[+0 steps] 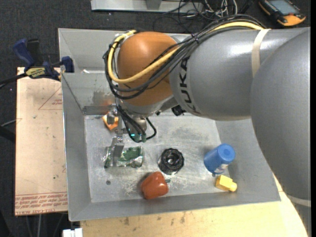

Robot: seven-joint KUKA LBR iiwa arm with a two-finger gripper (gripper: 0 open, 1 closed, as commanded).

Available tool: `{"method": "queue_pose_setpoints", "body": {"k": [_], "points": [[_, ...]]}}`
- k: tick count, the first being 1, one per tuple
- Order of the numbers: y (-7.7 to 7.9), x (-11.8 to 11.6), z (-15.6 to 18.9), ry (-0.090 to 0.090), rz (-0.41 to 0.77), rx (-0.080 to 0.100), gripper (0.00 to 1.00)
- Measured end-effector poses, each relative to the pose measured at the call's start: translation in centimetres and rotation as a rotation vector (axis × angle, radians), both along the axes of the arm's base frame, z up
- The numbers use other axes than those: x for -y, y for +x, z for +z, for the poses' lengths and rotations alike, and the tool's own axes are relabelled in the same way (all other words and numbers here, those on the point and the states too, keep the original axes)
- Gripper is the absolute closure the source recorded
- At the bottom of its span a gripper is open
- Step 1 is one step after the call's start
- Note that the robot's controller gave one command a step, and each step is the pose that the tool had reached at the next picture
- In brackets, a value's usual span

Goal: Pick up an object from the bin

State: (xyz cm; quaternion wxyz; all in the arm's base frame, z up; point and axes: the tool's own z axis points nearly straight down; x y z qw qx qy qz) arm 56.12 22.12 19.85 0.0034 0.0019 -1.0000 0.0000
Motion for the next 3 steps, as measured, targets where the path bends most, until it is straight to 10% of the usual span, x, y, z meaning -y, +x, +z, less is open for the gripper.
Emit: {"method": "queue_pose_setpoints", "body": {"k": [3], "points": [[-1.0,5.6,-8.3,0.001,0.198,0.002,0.0]]}}
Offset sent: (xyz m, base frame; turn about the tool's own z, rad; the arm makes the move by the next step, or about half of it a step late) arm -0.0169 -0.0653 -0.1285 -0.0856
